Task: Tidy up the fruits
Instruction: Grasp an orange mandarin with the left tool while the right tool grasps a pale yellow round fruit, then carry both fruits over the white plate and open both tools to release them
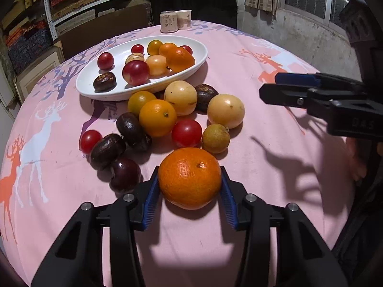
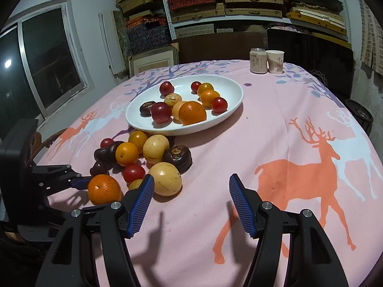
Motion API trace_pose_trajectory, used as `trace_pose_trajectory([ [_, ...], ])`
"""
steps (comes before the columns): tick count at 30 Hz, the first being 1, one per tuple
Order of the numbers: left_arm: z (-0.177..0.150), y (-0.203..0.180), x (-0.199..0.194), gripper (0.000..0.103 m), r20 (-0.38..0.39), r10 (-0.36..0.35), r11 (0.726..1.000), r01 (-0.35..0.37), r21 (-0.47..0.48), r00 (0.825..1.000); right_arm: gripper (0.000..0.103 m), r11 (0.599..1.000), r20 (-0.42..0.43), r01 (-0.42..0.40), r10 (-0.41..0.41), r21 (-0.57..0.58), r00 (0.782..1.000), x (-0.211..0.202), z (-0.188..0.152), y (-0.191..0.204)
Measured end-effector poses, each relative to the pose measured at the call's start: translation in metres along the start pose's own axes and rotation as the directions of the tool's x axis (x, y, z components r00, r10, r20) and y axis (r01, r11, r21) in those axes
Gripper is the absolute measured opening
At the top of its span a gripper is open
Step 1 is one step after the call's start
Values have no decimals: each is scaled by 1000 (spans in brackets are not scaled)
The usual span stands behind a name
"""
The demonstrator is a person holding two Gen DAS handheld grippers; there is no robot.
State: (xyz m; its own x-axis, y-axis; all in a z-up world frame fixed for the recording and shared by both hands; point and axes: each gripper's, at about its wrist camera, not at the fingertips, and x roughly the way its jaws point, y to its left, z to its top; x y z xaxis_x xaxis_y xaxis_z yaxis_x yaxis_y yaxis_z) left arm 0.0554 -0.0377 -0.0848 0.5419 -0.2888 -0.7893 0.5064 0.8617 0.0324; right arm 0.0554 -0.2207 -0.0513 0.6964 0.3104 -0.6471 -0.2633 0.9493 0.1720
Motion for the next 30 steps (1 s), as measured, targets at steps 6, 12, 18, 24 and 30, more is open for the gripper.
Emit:
trace_pose_trajectory([
  [6,-13,24,-11,45,54,-10,995,15,-94,998,65,998,-54,-52,50,-43,997,16,5,16],
  [12,-13,20,-7,46,26,12,997,-10,-78,1000,41,993,-152,-120,118,-5,981,51,11,22],
  [18,-14,21,-7,46,26,0,996,2,-86,1000,41,993,-131,-121,121,9,984,45,8,19],
  [24,-14,22,-10,46,52,-1,995,6,-101,999,41,994,-57,-106,105,-14,993,27,7,21],
  [30,-12,29,-20,46,87,-20,989,33,-145,996,41,997,6,-82,82,14,997,10,9,8],
])
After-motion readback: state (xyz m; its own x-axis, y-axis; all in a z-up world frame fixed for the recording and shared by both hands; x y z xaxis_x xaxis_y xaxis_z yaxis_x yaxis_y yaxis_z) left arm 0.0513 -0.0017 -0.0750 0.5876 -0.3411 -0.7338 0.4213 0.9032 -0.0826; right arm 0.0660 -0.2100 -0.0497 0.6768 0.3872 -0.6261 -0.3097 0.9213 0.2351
